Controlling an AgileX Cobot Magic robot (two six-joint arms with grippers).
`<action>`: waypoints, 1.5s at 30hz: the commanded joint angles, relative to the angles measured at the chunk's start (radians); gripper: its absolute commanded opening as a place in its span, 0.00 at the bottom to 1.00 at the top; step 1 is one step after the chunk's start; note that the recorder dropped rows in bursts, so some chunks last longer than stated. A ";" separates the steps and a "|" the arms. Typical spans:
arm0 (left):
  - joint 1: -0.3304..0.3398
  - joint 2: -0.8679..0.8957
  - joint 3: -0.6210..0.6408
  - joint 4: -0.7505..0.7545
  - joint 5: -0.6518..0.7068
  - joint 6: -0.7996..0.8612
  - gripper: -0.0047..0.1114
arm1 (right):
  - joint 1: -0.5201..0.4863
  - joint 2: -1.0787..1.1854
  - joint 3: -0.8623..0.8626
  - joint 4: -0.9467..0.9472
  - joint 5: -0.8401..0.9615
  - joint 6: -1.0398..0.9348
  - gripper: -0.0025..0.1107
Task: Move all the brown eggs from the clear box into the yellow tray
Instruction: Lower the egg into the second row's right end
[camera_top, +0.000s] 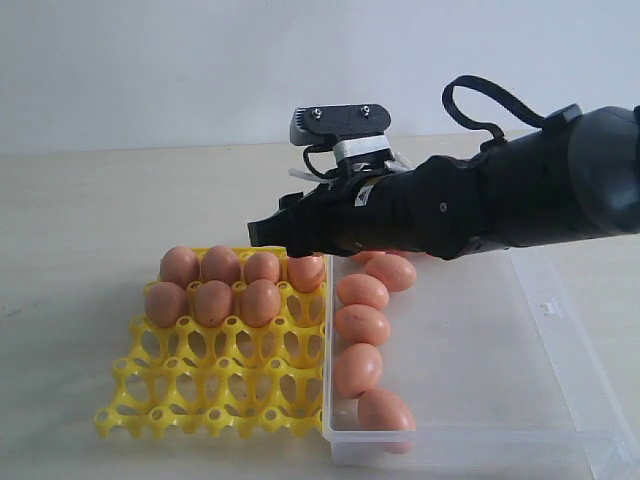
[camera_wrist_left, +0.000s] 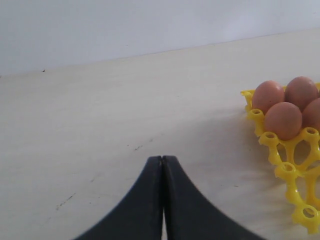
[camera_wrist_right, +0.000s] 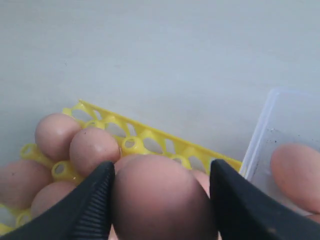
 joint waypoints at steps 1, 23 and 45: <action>-0.007 0.002 -0.004 -0.002 -0.012 -0.004 0.04 | 0.016 0.020 0.004 0.000 -0.030 0.065 0.20; -0.007 0.002 -0.004 -0.002 -0.012 -0.004 0.04 | 0.055 0.091 0.026 0.000 -0.062 0.159 0.20; -0.007 0.002 -0.004 -0.002 -0.012 -0.004 0.04 | 0.056 0.091 0.034 -0.076 -0.075 0.246 0.25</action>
